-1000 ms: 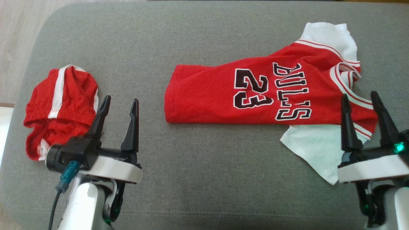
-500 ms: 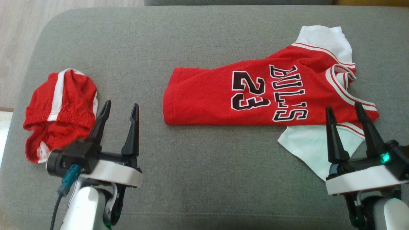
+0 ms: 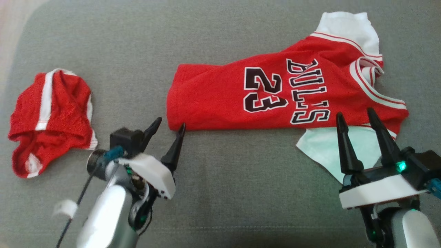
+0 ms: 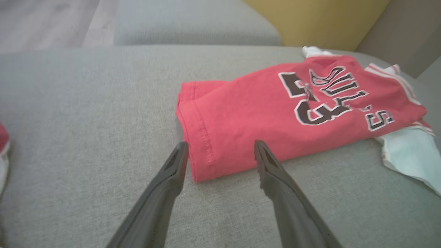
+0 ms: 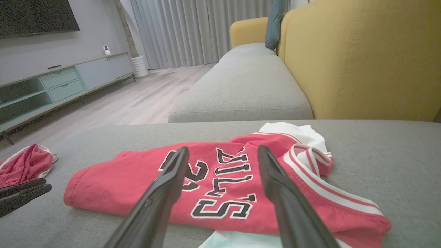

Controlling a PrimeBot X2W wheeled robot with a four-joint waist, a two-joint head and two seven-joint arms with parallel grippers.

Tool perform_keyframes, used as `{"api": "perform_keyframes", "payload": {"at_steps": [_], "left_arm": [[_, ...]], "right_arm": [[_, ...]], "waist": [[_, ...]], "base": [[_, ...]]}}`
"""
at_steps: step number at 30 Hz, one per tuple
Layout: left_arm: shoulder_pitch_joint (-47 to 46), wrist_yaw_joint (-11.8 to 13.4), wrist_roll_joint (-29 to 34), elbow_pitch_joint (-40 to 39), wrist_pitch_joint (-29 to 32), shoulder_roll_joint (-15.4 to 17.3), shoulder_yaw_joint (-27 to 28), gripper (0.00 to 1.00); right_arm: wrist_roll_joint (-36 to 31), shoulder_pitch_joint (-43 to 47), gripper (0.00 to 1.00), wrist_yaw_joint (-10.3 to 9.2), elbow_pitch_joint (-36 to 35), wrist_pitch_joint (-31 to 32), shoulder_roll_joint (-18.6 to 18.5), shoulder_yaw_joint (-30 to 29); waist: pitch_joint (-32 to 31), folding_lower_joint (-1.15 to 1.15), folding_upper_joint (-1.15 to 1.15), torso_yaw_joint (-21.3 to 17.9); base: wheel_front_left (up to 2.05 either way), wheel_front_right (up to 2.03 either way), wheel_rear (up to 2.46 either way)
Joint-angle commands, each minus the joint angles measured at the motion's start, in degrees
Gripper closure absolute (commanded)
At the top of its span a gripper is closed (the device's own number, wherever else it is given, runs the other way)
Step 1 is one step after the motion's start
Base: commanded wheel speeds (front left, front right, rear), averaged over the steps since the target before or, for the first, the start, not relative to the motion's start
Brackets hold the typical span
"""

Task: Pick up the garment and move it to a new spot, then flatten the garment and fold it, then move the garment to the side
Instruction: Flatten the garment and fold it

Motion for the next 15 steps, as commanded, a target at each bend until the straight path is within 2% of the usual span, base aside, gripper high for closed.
{"api": "perform_keyframes", "payload": {"at_steps": [1,11,12,13,15], "left_arm": [[-3.2,-0.2,-1.1,-0.4,1.0,0.6,1.7,0.00],[-7.4,-0.7,-5.9,7.1,2.2,2.1,0.3,0.00],[-7.6,-0.7,-6.2,7.2,1.7,2.2,0.0,0.44],[-7.7,-0.8,-6.7,7.2,1.1,2.3,-0.3,1.00],[-7.9,-0.8,-6.9,6.2,-0.5,2.7,-1.1,1.00]], "right_arm": [[0.0,-2.1,0.00,0.20,-1.6,-0.2,-0.2,1.4],[0.7,-2.7,0.00,0.20,-1.0,-0.7,0.0,1.2],[0.8,-2.7,0.00,0.20,-1.0,-0.7,0.0,1.2],[0.8,-2.8,0.00,0.20,-1.0,-0.8,0.0,1.2],[0.9,-2.8,0.00,0.20,-1.0,-0.9,0.0,1.2]], "waist": [[0.9,0.00,0.00,-0.9],[2.4,0.00,0.00,-2.3],[2.4,0.00,0.00,-2.3],[2.4,0.00,0.00,-2.3],[2.3,0.00,0.00,-2.3]], "base": [[0.00,0.00,0.00],[0.00,0.00,0.00],[0.00,0.00,0.00],[0.00,0.00,0.00],[0.00,0.00,0.00]]}}
